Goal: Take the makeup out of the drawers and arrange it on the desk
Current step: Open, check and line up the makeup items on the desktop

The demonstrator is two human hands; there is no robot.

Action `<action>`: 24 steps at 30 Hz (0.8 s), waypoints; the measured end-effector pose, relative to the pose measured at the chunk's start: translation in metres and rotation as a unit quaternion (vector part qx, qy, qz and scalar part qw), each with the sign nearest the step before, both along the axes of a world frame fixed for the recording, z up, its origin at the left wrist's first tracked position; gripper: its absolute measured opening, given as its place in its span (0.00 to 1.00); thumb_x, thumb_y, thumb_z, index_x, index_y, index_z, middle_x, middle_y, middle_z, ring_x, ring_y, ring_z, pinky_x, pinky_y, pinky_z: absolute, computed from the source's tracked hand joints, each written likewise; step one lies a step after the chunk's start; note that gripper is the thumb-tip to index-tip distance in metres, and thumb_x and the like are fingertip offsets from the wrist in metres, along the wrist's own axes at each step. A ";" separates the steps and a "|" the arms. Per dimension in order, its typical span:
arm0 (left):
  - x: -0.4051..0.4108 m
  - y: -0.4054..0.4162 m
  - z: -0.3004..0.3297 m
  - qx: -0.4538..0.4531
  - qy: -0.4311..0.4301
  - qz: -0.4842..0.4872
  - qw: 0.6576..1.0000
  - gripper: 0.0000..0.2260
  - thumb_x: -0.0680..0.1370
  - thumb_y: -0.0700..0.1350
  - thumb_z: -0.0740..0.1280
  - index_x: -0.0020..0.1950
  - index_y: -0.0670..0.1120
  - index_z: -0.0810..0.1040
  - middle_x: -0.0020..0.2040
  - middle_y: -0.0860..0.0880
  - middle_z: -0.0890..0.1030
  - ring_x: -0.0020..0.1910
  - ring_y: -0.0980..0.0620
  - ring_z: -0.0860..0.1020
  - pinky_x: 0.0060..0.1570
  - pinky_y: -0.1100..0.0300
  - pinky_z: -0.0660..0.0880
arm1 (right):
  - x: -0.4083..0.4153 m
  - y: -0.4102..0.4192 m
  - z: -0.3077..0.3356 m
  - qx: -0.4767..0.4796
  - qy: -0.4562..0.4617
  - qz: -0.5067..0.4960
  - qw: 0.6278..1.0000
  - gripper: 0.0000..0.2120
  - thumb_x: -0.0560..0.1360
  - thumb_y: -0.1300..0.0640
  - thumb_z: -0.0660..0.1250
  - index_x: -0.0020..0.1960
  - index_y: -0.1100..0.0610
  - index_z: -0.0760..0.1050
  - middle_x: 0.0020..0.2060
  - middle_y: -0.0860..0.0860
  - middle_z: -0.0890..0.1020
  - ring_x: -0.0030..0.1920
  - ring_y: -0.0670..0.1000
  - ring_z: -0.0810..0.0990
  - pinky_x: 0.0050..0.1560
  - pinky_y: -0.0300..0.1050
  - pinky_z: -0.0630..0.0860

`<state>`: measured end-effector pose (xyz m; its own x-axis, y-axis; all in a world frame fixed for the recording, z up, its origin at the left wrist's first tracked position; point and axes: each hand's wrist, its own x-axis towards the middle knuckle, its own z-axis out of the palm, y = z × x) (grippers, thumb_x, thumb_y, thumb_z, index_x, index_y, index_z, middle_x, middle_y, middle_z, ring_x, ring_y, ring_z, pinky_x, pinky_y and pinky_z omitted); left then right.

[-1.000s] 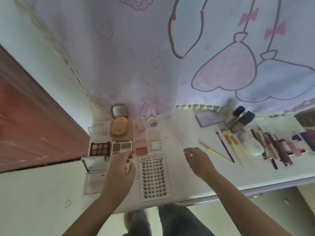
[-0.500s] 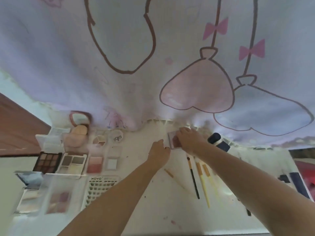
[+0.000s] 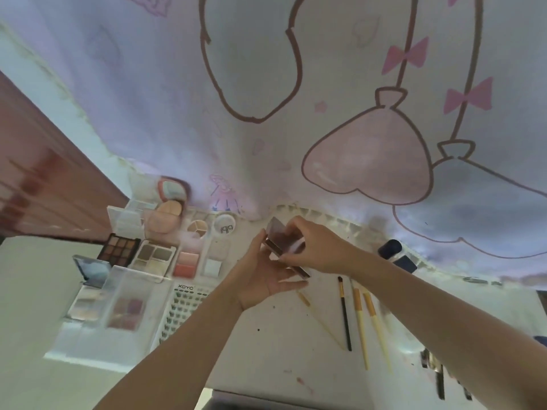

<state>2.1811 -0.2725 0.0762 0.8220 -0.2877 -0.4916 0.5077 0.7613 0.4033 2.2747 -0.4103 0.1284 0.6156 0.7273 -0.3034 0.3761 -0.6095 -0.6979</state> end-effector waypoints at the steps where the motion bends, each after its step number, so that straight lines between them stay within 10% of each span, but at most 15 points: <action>1: -0.007 0.001 0.001 -0.021 -0.021 -0.022 0.999 0.29 0.77 0.63 0.58 0.69 0.45 0.72 0.67 0.38 0.73 0.61 0.34 0.74 0.59 0.35 0.70 | -0.008 0.002 0.004 0.007 0.003 0.002 1.000 0.21 0.69 0.46 0.72 0.57 0.49 0.68 0.51 0.45 0.77 0.48 0.44 0.78 0.49 0.43 0.78; 18: -0.063 0.028 0.017 -0.168 -0.017 0.019 0.986 0.35 0.71 0.56 0.69 0.72 0.38 0.66 0.68 0.33 0.66 0.64 0.30 0.66 0.61 0.39 0.71 | -0.005 0.027 0.028 -0.001 0.210 0.061 0.976 0.14 0.73 0.47 0.70 0.57 0.49 0.75 0.50 0.44 0.82 0.48 0.39 0.81 0.45 0.30 0.75; 24: -0.054 0.022 0.000 -0.103 0.099 0.149 0.978 0.18 0.73 0.47 0.65 0.58 0.37 0.77 0.57 0.35 0.78 0.56 0.33 0.76 0.50 0.36 0.76 | 0.030 0.037 0.009 0.004 0.175 -0.052 0.983 0.08 0.77 0.49 0.65 0.42 0.48 0.80 0.40 0.44 0.83 0.44 0.47 0.81 0.43 0.39 0.74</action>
<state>2.1268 -0.2501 0.0765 0.7792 -0.1596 -0.6062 0.3029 0.9425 0.1412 2.3050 -0.3733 0.1378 0.5463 0.6687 -0.5043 0.0482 -0.6262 -0.7782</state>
